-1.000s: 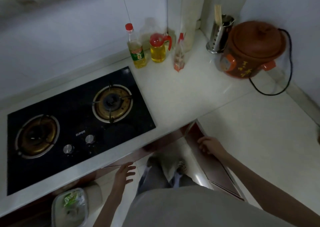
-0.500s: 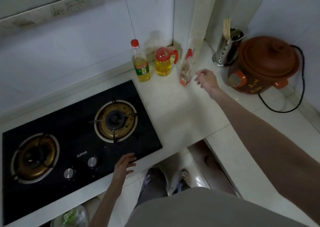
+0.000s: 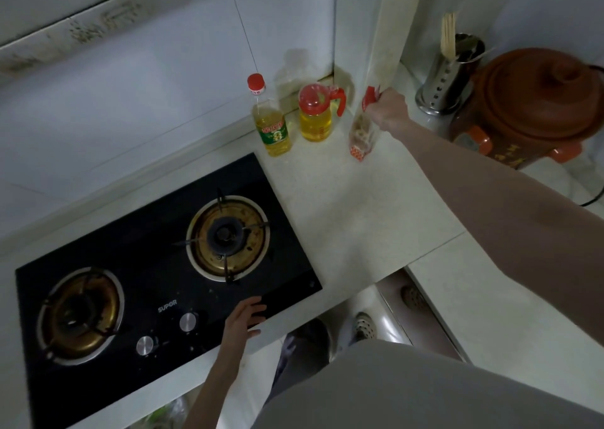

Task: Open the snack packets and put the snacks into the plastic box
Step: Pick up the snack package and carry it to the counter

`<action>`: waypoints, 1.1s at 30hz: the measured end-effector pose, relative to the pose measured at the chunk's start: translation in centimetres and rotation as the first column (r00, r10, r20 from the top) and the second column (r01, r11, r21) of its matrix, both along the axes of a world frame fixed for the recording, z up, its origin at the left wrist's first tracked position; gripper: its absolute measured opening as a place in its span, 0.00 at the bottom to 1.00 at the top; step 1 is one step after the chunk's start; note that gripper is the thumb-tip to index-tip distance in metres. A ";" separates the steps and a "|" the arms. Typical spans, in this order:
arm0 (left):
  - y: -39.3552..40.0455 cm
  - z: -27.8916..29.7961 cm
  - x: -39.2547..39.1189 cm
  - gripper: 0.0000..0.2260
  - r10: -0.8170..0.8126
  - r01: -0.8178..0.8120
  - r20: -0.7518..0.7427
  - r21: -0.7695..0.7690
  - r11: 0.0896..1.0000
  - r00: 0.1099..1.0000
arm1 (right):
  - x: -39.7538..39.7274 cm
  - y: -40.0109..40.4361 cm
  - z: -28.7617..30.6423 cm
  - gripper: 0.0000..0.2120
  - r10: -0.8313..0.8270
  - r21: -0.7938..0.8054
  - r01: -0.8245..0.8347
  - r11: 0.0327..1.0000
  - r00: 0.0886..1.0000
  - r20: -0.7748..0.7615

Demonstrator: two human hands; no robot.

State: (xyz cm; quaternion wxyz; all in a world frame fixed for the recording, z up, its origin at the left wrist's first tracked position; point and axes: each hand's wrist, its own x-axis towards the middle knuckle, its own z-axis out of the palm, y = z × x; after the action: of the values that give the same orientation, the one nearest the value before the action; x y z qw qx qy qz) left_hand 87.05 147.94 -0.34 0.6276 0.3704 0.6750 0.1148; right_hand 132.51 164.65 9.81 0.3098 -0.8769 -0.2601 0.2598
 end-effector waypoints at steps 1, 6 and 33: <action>0.2 0.0 0.1 0.10 -0.002 0.002 -0.005 -0.005 1.000 1.000 | -0.1 -0.1 -0.1 0.23 0.011 -0.016 -0.012 1.000 1.000 -0.008; 1.3 0.2 1.0 0.10 -0.038 0.038 -0.008 -0.009 0.999 0.999 | -0.3 -1.6 -0.6 0.13 0.069 -0.114 -0.067 0.991 0.998 0.012; 2.1 1.6 15.4 0.10 -0.690 0.690 0.249 0.104 0.717 0.679 | -10.4 -34.4 2.1 0.13 -0.411 -0.057 0.414 0.908 0.858 -0.308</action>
State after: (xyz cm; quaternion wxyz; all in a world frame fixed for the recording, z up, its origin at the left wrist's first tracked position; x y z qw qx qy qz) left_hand 102.49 150.06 1.25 0.7101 0.5783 0.3936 -0.0803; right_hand 122.12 130.29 11.95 0.4002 -0.8579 -0.0154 0.3217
